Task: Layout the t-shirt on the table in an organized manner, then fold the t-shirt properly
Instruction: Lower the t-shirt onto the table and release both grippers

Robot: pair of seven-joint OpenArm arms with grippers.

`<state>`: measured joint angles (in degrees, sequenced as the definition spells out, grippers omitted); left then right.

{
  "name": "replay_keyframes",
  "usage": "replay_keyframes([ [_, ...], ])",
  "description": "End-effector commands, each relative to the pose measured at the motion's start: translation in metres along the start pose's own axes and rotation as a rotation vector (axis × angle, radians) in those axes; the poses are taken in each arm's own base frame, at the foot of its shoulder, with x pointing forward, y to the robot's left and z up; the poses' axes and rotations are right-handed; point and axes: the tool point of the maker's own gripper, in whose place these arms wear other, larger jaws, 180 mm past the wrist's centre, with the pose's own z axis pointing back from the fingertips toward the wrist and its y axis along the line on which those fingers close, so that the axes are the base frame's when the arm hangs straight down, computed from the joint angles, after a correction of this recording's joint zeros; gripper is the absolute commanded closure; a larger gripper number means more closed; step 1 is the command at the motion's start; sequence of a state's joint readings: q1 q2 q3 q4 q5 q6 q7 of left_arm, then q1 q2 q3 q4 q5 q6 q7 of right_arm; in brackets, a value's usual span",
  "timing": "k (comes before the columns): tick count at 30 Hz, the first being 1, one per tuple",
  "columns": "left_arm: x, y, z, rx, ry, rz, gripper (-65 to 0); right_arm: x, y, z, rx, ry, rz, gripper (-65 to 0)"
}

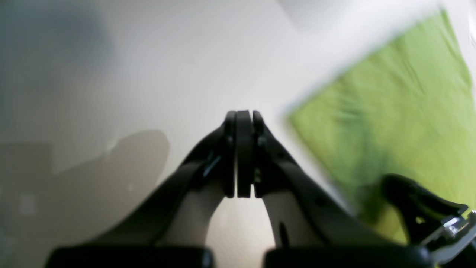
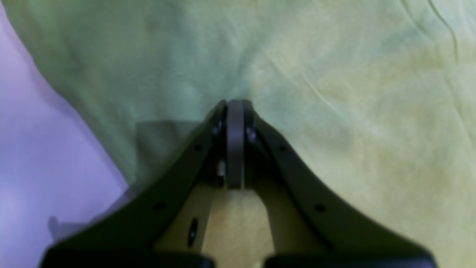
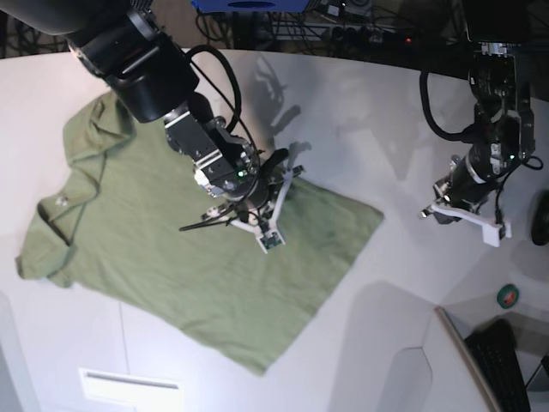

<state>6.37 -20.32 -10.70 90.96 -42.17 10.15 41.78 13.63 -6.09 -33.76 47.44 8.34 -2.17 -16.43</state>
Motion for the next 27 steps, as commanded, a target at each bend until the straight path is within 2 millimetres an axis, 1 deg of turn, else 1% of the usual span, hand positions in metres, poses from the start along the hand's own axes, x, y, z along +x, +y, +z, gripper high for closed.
replay_keyframes([
  [1,0.015,-0.015,-0.002,-0.037,-0.037,-0.023,0.0,-0.028,0.021,0.004,0.057,0.107,-0.002,0.0],
  [2,0.007,-0.023,-0.009,-0.051,-0.011,-0.037,0.0,-0.028,0.03,0.008,0.074,0.103,0.004,0.0],
  [4,-0.007,-0.047,-0.025,-0.092,0.04,-0.057,0.0,-0.027,0.047,0.016,0.105,0.092,0.019,0.0],
  [5,-0.015,-0.055,-0.034,-0.101,0.071,-0.06,0.0,-0.026,0.054,0.021,0.119,0.085,0.024,0.0],
  [6,-0.026,-0.062,-0.043,-0.107,0.105,-0.058,0.0,-0.019,0.058,0.026,0.128,0.066,0.019,0.0],
  [7,-0.034,-0.07,-0.051,-0.112,0.132,-0.059,0.0,-0.014,0.057,0.03,0.126,0.051,0.01,0.0],
  [8,-0.041,-0.076,-0.058,-0.116,0.159,-0.059,0.0,-0.009,0.049,0.036,0.116,0.032,-0.004,0.0],
  [9,-0.048,-0.077,-0.064,-0.107,0.179,-0.068,0.0,0.001,0.038,0.043,0.095,0.005,-0.03,0.0],
  [11,-0.056,-0.083,-0.071,-0.096,0.162,-0.114,0.0,0.013,0.007,0.058,0.017,-0.026,-0.109,0.0],
  [13,-0.065,-0.085,-0.077,-0.072,0.125,-0.226,0.0,0.022,-0.031,0.081,-0.078,-0.065,-0.19,0.0],
  [15,-0.085,-0.08,-0.081,-0.045,0.141,-0.335,0.0,0.019,-0.065,0.106,-0.152,-0.083,-0.258,0.0],
  [16,-0.098,-0.074,-0.083,-0.028,0.162,-0.369,0.0,0.014,-0.077,0.116,-0.177,-0.08,-0.289,0.0],
  [17,-0.106,-0.067,-0.084,-0.013,0.178,-0.374,0.0,0.004,-0.088,0.12,-0.203,-0.061,-0.314,0.0],
  [18,-0.111,-0.061,-0.085,0.002,0.187,-0.375,0.0,-0.005,-0.1,0.122,-0.23,-0.048,-0.342,0.0],
  [19,-0.116,-0.052,-0.085,0.019,0.197,-0.375,0.0,-0.016,-0.108,0.12,-0.251,-0.022,-0.359,0.0],
  [20,-0.121,-0.046,-0.085,0.03,0.202,-0.377,0.0,-0.033,-0.118,0.116,-0.273,0.021,-0.368,0.0],
  [21,-0.124,-0.042,-0.085,0.036,0.201,-0.378,0.0,-0.045,-0.124,0.111,-0.284,0.053,-0.373,0.0],
  [23,-0.126,-0.032,-0.084,0.052,0.201,-0.384,0.0,-0.049,-0.135,0.102,-0.307,0.054,-0.37,0.0],
  [25,-0.13,-0.023,-0.082,0.063,0.213,-0.393,0.0,-0.059,-0.143,0.094,-0.326,0.075,-0.366,0.0],
  [27,-0.132,-0.02,-0.08,0.066,0.215,-0.394,0.0,-0.07,-0.158,0.094,-0.355,0.099,-0.368,0.0],
])
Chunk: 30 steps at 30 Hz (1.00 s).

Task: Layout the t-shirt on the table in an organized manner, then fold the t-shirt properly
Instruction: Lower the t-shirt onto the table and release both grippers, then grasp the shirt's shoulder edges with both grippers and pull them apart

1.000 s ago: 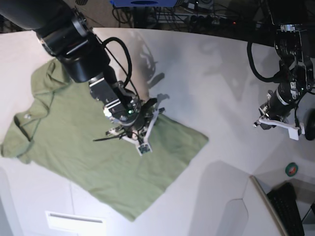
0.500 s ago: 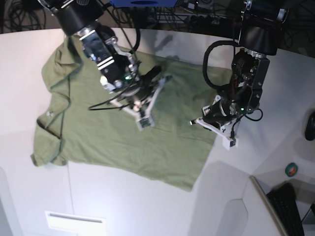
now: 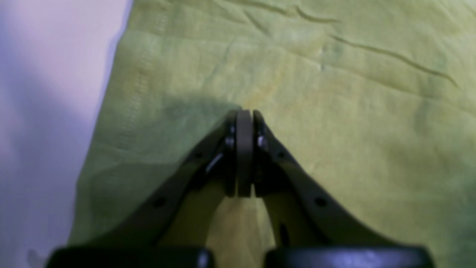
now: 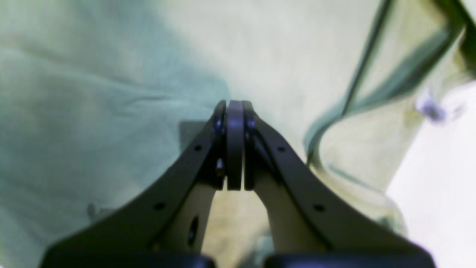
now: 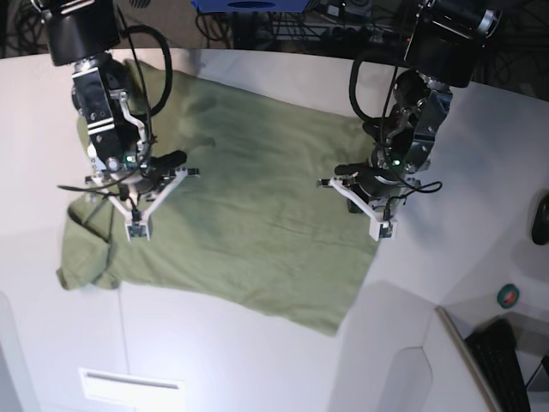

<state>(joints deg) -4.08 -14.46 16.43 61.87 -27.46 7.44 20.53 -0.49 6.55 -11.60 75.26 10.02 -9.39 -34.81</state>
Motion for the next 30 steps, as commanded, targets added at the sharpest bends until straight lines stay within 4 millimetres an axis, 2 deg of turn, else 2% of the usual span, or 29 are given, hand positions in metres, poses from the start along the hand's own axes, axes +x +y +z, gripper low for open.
replay_keyframes([
  [1,-0.034,0.019,0.004,0.061,0.132,-0.002,0.0,0.001,-0.014,0.0,-0.033,-0.008,-0.004,0.0],
  [4,-0.045,0.032,0.008,0.082,0.151,-0.011,0.0,-0.011,-0.037,-0.005,-0.077,0.027,-0.043,0.0],
  [8,-0.05,0.035,0.01,0.087,0.161,-0.016,0.0,-0.029,-0.082,-0.009,-0.16,0.077,-0.076,0.0],
  [13,-0.056,0.042,0.012,0.099,0.174,-0.022,0.0,-0.025,-0.129,-0.002,-0.24,0.068,-0.095,0.0],
  [15,-0.057,0.042,0.012,0.099,0.175,-0.022,0.0,-0.026,-0.133,0.0,-0.246,0.072,-0.089,0.0],
  [17,-0.057,0.042,0.012,0.099,0.175,-0.022,0.0,-0.023,-0.129,0.003,-0.235,0.057,-0.081,0.0],
  [20,-0.056,0.041,0.011,0.098,0.174,-0.021,0.0,-0.015,-0.104,0.009,-0.158,0.018,-0.017,0.0],
  [23,-0.055,0.041,0.011,0.098,0.172,-0.02,0.0,-0.01,-0.096,0.01,-0.143,0.005,-0.01,0.0],
  [26,-0.053,0.046,0.011,0.108,0.167,-0.011,0.0,-0.025,-0.113,0.006,-0.175,0.05,-0.038,0.0],
  [30,-0.049,0.065,0.015,0.15,0.152,0.049,0.0,-0.042,-0.148,0.01,-0.235,0.086,-0.075,0.0],
])
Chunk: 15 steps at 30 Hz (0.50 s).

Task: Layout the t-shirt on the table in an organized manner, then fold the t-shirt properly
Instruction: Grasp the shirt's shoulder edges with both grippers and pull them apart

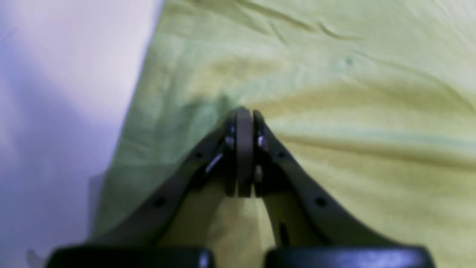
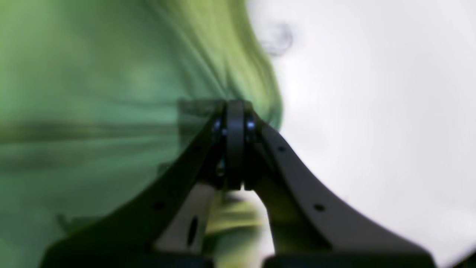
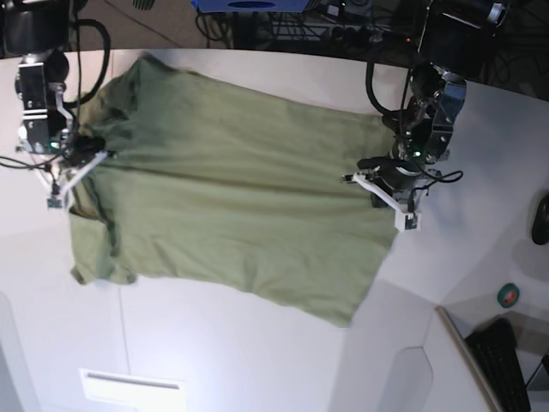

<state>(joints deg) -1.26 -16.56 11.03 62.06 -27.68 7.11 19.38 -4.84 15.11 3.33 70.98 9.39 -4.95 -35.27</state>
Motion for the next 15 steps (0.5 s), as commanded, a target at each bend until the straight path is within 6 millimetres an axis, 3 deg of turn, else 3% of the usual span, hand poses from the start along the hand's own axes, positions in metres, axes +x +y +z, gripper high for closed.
replay_keyframes([
  [1,-0.038,0.027,0.004,0.084,0.154,0.005,0.0,0.01,-0.014,0.002,-0.029,-0.03,-0.007,0.0],
  [5,-0.036,0.03,0.004,0.09,0.151,0.008,0.0,0.015,-0.036,0.003,-0.066,-0.038,-0.012,0.0],
  [10,-0.03,0.026,0.005,0.078,0.137,0.016,0.0,0.022,-0.04,0.006,-0.073,-0.056,-0.007,0.0],
  [12,-0.019,0.021,0.006,0.066,0.11,0.025,0.0,0.038,-0.038,0.015,-0.071,-0.108,-0.009,0.0],
  [13,-0.009,0.019,0.008,0.06,0.083,0.034,0.0,0.05,-0.035,0.026,-0.061,-0.15,-0.02,0.0],
  [15,0.005,0.017,0.016,0.049,0.037,0.05,0.0,0.056,-0.029,0.05,-0.041,-0.165,-0.043,0.0],
])
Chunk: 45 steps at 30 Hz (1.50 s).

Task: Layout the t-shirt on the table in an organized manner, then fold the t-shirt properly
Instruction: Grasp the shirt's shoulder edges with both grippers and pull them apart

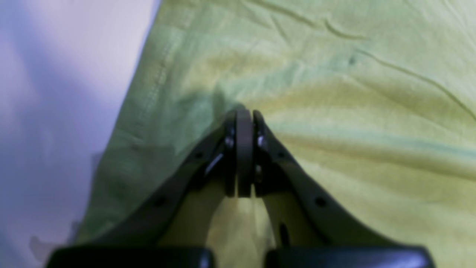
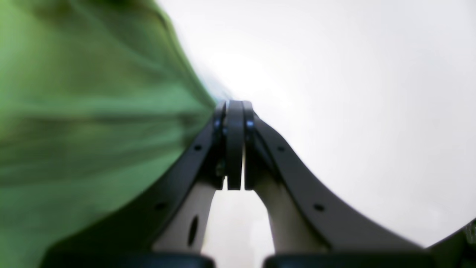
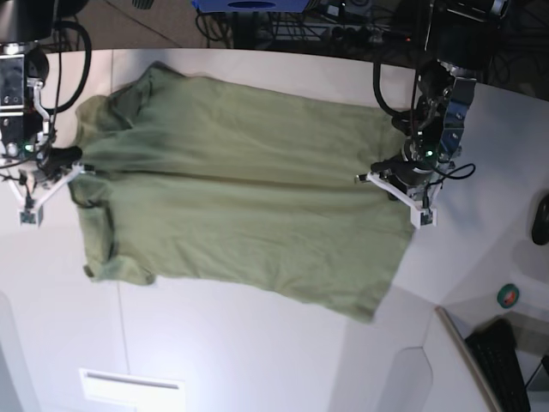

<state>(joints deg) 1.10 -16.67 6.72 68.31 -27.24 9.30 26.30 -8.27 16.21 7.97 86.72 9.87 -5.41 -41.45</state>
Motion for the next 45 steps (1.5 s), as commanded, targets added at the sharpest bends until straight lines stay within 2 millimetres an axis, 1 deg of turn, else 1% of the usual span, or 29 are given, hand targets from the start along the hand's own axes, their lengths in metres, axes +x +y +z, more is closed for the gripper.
replay_keyframes([
  [1,0.009,0.004,0.006,0.005,-0.025,0.005,0.0,0.019,0.006,0.014,0.01,-0.053,-0.001,0.0],
  [2,0.014,0.003,0.011,-0.002,-0.038,0.01,0.0,0.019,0.016,0.025,0.032,-0.054,-0.004,0.0],
  [4,0.016,0.001,0.019,-0.011,-0.034,0.019,0.0,0.012,0.034,0.043,0.075,-0.031,-0.014,0.0],
  [5,0.015,-0.002,0.022,-0.02,-0.03,0.017,0.0,0.004,0.05,0.049,0.108,-0.009,-0.009,0.0],
  [6,0.01,-0.006,0.024,-0.029,-0.021,0.011,0.0,-0.005,0.069,0.054,0.149,0.019,0.013,0.0],
  [7,0.004,-0.009,0.025,-0.035,-0.009,0.0,0.0,-0.015,0.083,0.059,0.181,0.05,0.041,0.0],
  [8,-0.001,-0.013,0.024,-0.04,0.0,-0.003,0.0,-0.029,0.099,0.062,0.213,0.086,0.068,0.0],
  [9,-0.003,-0.012,0.024,-0.037,0.005,-0.006,0.0,-0.039,0.116,0.066,0.248,0.109,0.082,0.0],
  [10,-0.006,-0.011,0.023,-0.035,0.013,-0.005,0.0,-0.048,0.124,0.068,0.266,0.125,0.09,0.0],
  [11,-0.007,-0.01,0.022,-0.032,0.016,-0.001,0.0,-0.057,0.124,0.068,0.263,0.148,0.077,0.0],
  [15,-0.01,-0.001,0.021,-0.014,0.027,-0.005,0.0,-0.088,0.103,0.059,0.197,0.237,0.029,0.0],
  [18,-0.015,0.003,0.019,-0.004,0.042,-0.004,0.0,-0.112,0.074,0.058,0.135,0.295,-0.016,0.0],
  [20,-0.017,0.004,0.018,-0.001,0.047,-0.003,0.0,-0.118,0.057,0.063,0.099,0.301,-0.045,0.0],
  [23,-0.019,0.006,0.017,0.005,0.055,-0.002,0.0,-0.129,0.043,0.071,0.07,0.316,-0.061,0.0],
  [24,-0.019,0.006,0.017,0.005,0.055,-0.002,0.0,-0.132,0.039,0.071,0.062,0.322,-0.065,0.0],
  [27,-0.015,0.004,0.017,-0.004,0.044,0.003,0.0,-0.151,0.025,0.068,0.025,0.374,-0.09,0.0],
  [28,-0.013,0.003,0.018,-0.005,0.04,0.003,0.0,-0.153,0.023,0.068,0.02,0.376,-0.1,0.0],
  [30,-0.006,-0.002,0.022,-0.019,0.017,0.001,0.0,-0.131,0.017,0.076,0.012,0.304,-0.113,0.0],
  [31,0.0,-0.006,0.025,-0.031,-0.001,-0.002,0.0,-0.115,0.015,0.081,0.011,0.256,-0.118,0.0],
  [32,-0.002,-0.009,0.028,-0.039,-0.003,-0.006,0.0,-0.097,0.015,0.083,0.014,0.206,-0.116,0.0],
  [34,-0.001,-0.014,0.035,-0.054,-0.017,-0.011,0.0,-0.065,0.016,0.077,0.02,0.139,-0.121,0.0],
  [35,0.0,-0.017,0.038,-0.062,-0.026,-0.013,0.0,-0.055,0.013,0.071,0.014,0.129,-0.123,0.0],
  [37,-0.002,-0.02,0.047,-0.074,-0.034,-0.014,0.0,-0.05,0.011,0.059,0.012,0.152,-0.14,0.0],
  [39,-0.003,0.001,0.058,-0.036,-0.052,0.021,0.0,-0.045,-0.004,0.057,-0.017,0.14,-0.185,0.0],
  [40,-0.004,0.015,0.064,-0.011,-0.057,0.046,0.0,-0.044,-0.004,0.058,-0.014,0.136,-0.196,0.0],
  [42,-0.009,0.043,0.075,0.024,-0.062,0.134,0.0,-0.04,0.009,0.064,0.043,0.116,-0.189,0.0],
  [43,-0.009,0.055,0.08,0.02,-0.067,0.167,0.0,-0.043,0.014,0.067,0.06,0.122,-0.17,-6.0],
  [44,-0.01,0.067,0.087,0.004,-0.071,0.184,0.0,-0.047,0.02,0.069,0.078,0.124,-0.16,-17.6],
  [45,-0.012,0.075,0.092,-0.017,-0.073,0.204,0.0,-0.053,0.028,0.072,0.095,0.132,-0.165,-27.6],
])
